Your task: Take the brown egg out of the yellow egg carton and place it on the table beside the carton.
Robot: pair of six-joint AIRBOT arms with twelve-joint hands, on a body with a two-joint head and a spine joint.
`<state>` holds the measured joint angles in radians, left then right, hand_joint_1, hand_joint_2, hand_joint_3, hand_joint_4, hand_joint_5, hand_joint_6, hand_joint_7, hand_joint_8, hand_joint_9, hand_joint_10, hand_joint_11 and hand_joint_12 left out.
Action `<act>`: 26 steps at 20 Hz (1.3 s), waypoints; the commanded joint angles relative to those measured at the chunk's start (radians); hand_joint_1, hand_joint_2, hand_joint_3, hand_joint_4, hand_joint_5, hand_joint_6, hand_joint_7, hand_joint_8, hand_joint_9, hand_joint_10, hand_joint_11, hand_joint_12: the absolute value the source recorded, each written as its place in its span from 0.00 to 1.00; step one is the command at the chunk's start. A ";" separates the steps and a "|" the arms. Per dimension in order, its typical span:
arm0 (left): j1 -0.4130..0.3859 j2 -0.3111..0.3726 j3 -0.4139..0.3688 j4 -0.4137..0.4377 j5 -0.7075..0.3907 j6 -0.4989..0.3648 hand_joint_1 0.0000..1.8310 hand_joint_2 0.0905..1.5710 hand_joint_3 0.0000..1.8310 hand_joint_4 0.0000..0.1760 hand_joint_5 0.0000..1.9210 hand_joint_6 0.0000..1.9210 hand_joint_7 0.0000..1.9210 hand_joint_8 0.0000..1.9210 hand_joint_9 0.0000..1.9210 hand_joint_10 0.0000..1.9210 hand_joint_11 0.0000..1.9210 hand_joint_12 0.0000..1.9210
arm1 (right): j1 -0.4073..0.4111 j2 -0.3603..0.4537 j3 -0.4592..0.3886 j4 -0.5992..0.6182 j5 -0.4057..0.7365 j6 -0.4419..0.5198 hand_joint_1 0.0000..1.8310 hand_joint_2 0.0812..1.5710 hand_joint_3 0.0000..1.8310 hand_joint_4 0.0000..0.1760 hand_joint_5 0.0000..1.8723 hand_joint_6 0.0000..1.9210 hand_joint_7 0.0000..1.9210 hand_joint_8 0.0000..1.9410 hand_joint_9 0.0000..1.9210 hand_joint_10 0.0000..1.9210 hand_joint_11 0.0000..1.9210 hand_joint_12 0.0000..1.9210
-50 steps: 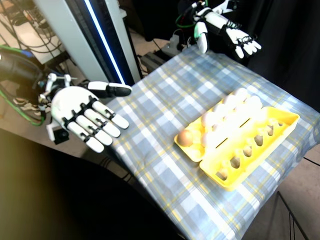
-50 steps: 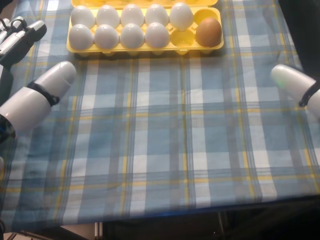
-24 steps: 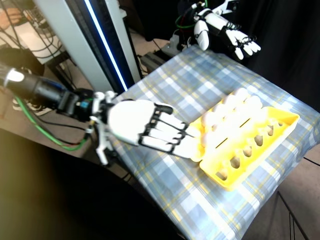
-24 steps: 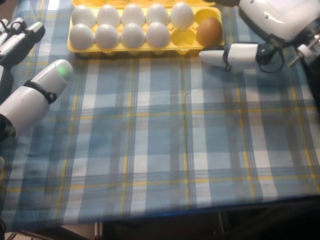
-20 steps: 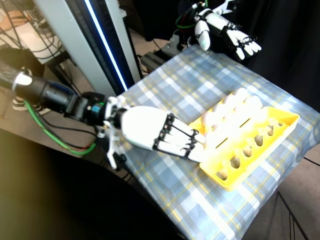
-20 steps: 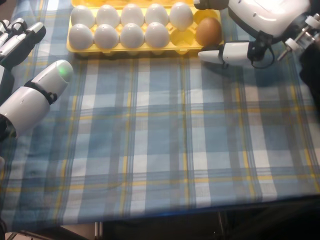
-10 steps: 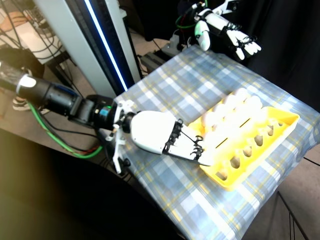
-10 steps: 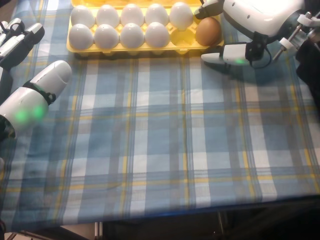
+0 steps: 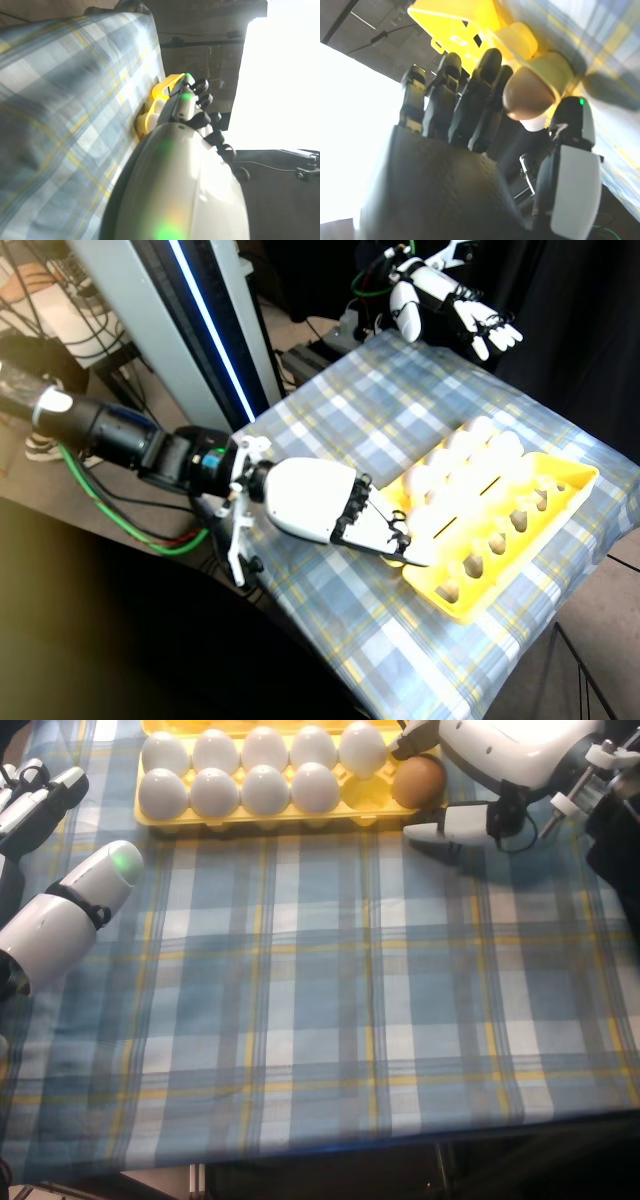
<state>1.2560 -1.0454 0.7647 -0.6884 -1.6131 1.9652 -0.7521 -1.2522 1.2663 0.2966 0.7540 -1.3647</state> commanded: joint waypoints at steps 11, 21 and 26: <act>0.000 -0.006 0.003 0.046 -0.119 -0.003 0.00 0.73 0.00 0.19 0.19 0.00 0.09 0.00 0.04 0.00 0.00 0.00 | 0.041 0.011 -0.067 -0.026 0.170 -0.101 0.50 0.65 0.00 0.11 0.49 0.20 0.52 0.00 0.28 0.00 0.04 0.01; 0.001 -0.006 0.002 0.045 -0.119 -0.003 0.00 0.72 0.00 0.17 0.19 0.00 0.09 0.00 0.04 0.00 0.00 0.00 | 0.041 0.011 -0.069 -0.025 0.173 -0.101 0.47 0.62 0.00 0.00 0.50 0.00 0.50 0.00 0.27 0.00 0.04 0.01; 0.001 -0.007 0.001 0.044 -0.119 -0.004 0.00 0.72 0.00 0.19 0.19 0.00 0.09 0.00 0.04 0.00 0.00 0.00 | 0.041 0.013 -0.072 -0.025 0.173 -0.101 0.47 0.61 0.00 0.00 0.50 0.00 0.48 0.00 0.26 0.00 0.04 0.01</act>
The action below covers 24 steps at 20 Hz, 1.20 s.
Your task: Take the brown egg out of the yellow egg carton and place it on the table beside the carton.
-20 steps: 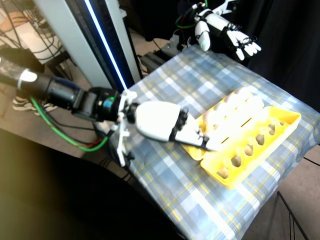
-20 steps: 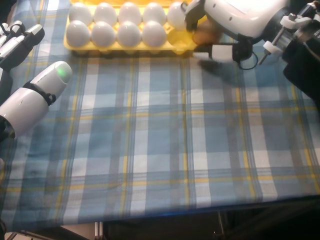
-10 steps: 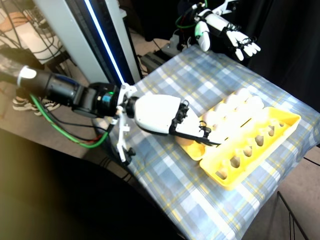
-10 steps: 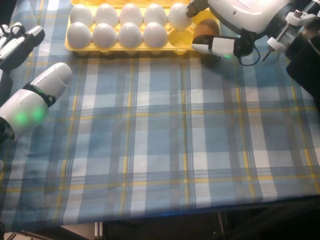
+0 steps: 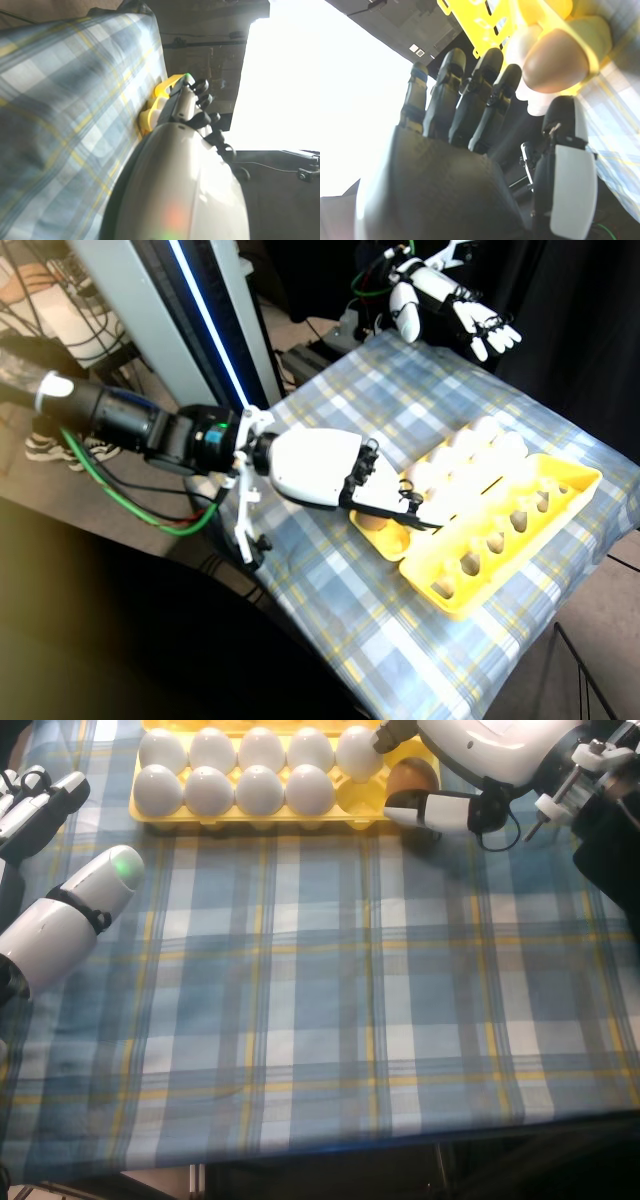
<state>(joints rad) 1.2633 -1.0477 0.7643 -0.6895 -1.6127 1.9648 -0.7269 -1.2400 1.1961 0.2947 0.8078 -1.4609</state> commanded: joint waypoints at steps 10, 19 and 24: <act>-0.005 -0.004 -0.001 0.045 -0.119 -0.003 0.00 0.72 0.00 0.22 0.18 0.00 0.08 0.00 0.04 0.00 0.00 0.00 | 0.010 0.011 0.011 -0.009 0.099 -0.004 0.47 0.60 0.00 0.00 0.49 0.00 0.48 0.00 0.25 0.00 0.04 0.01; -0.005 -0.005 -0.001 0.046 -0.119 -0.003 0.00 0.72 0.00 0.15 0.19 0.00 0.08 0.00 0.04 0.00 0.00 0.00 | 0.006 0.003 0.029 -0.005 0.073 -0.005 0.46 0.59 0.00 0.00 0.50 0.00 0.48 0.00 0.26 0.00 0.04 0.01; -0.005 -0.005 -0.001 0.046 -0.119 -0.004 0.00 0.72 0.00 0.15 0.19 0.00 0.09 0.00 0.04 0.00 0.00 0.00 | 0.003 -0.005 0.036 -0.001 0.061 -0.005 0.46 0.61 0.01 0.00 0.52 0.01 0.48 0.00 0.27 0.01 0.04 0.01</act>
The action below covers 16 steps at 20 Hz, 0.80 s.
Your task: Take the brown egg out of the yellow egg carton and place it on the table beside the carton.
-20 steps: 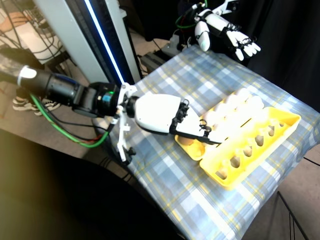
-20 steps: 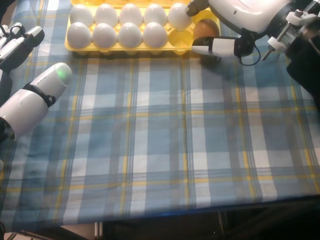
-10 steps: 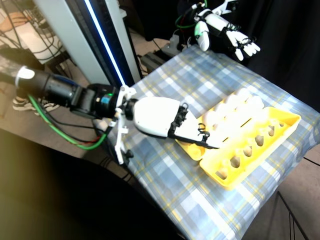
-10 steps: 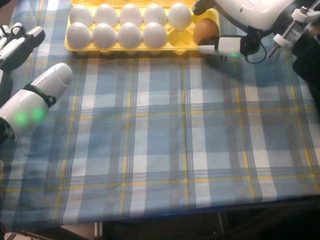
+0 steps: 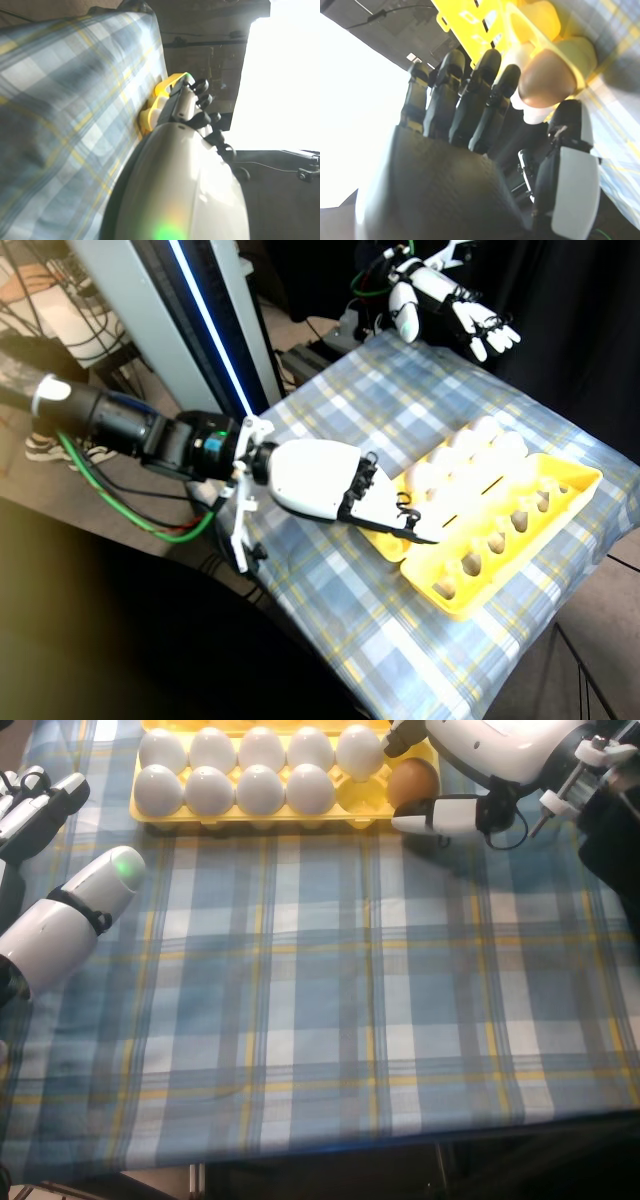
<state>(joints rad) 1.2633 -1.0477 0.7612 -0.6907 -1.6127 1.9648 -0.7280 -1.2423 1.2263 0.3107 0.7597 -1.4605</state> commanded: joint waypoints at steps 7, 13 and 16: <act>-0.003 -0.005 0.001 0.045 -0.119 -0.004 0.00 0.71 0.00 0.17 0.19 0.00 0.08 0.00 0.04 0.00 0.00 0.00 | 0.004 -0.004 0.007 -0.016 0.108 -0.005 0.55 0.69 0.00 1.00 0.52 0.51 0.51 0.01 0.31 0.00 0.05 0.01; -0.003 -0.006 0.001 0.044 -0.119 -0.004 0.00 0.72 0.00 0.13 0.19 0.00 0.08 0.00 0.04 0.00 0.00 0.00 | 0.005 0.016 -0.014 -0.024 0.134 -0.005 0.55 0.69 0.00 1.00 0.52 0.51 0.52 0.00 0.32 0.00 0.06 0.01; -0.003 -0.006 0.001 0.044 -0.119 -0.004 0.00 0.71 0.00 0.14 0.19 0.00 0.08 0.00 0.04 0.00 0.00 0.00 | 0.005 0.045 -0.050 -0.041 0.170 -0.005 0.56 0.69 0.00 0.92 0.52 0.51 0.53 0.01 0.32 0.00 0.06 0.01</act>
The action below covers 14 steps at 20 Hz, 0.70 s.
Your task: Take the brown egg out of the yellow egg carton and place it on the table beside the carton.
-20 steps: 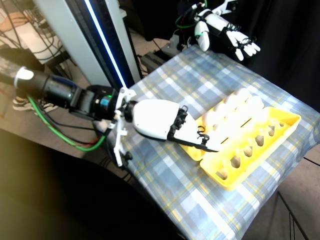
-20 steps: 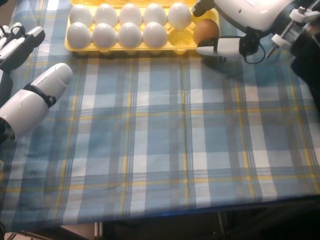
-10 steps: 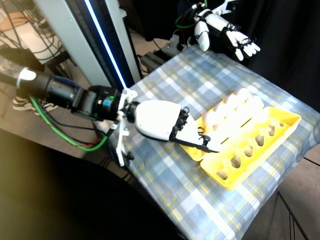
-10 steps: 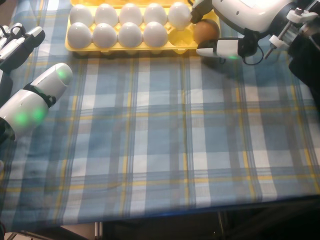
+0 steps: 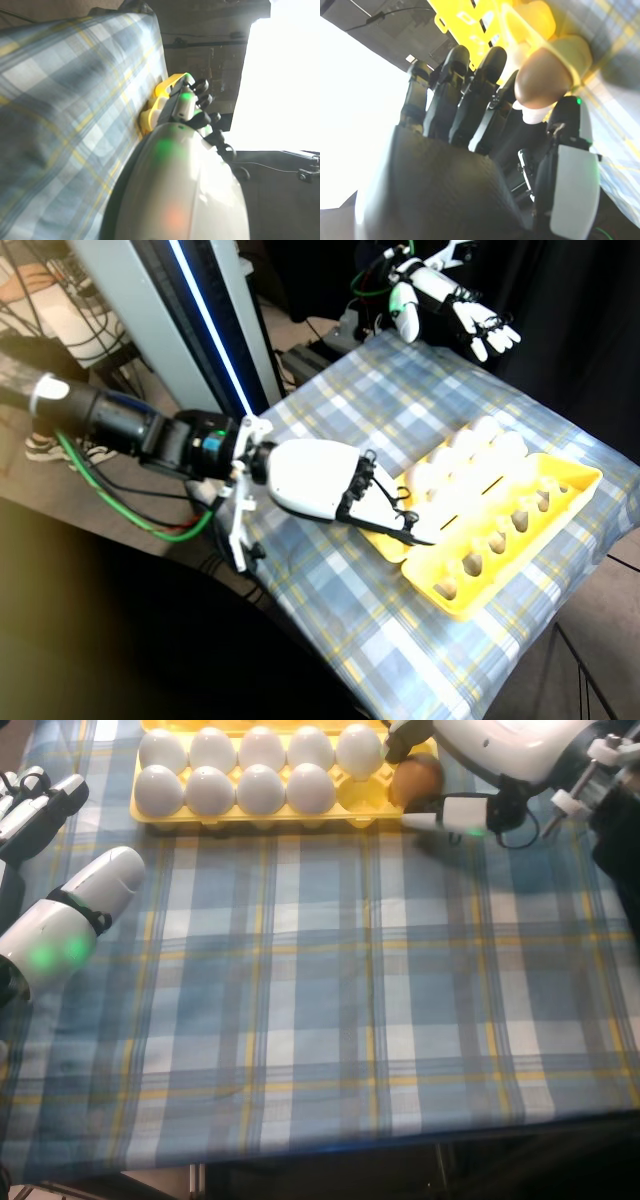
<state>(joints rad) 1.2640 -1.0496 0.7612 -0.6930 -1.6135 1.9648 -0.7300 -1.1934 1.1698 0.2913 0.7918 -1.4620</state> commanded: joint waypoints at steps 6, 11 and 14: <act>-0.004 -0.004 0.001 0.046 -0.113 -0.004 0.00 0.71 0.00 0.14 0.19 0.00 0.08 0.00 0.03 0.00 0.00 0.00 | 0.007 0.061 -0.081 -0.063 0.204 -0.003 0.55 0.69 0.00 1.00 0.52 0.51 0.54 0.00 0.31 0.00 0.06 0.01; -0.004 -0.004 0.001 0.046 -0.103 -0.004 0.00 0.73 0.00 0.07 0.19 0.00 0.08 0.00 0.03 0.00 0.00 0.00 | 0.001 0.108 -0.181 -0.094 0.278 -0.003 0.56 0.68 0.00 1.00 0.54 0.48 0.56 0.01 0.31 0.00 0.05 0.00; -0.004 -0.003 0.002 0.046 -0.104 -0.004 0.00 0.73 0.00 0.13 0.19 0.00 0.08 0.00 0.04 0.00 0.00 0.00 | -0.027 0.140 -0.244 -0.139 0.322 -0.003 0.56 0.68 0.00 1.00 0.54 0.48 0.57 0.01 0.31 0.00 0.05 0.00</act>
<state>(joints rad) 1.2640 -1.0519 0.7612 -0.6960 -1.6070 1.9644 -0.7727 -1.0500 0.9150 0.1661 0.9787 -1.4635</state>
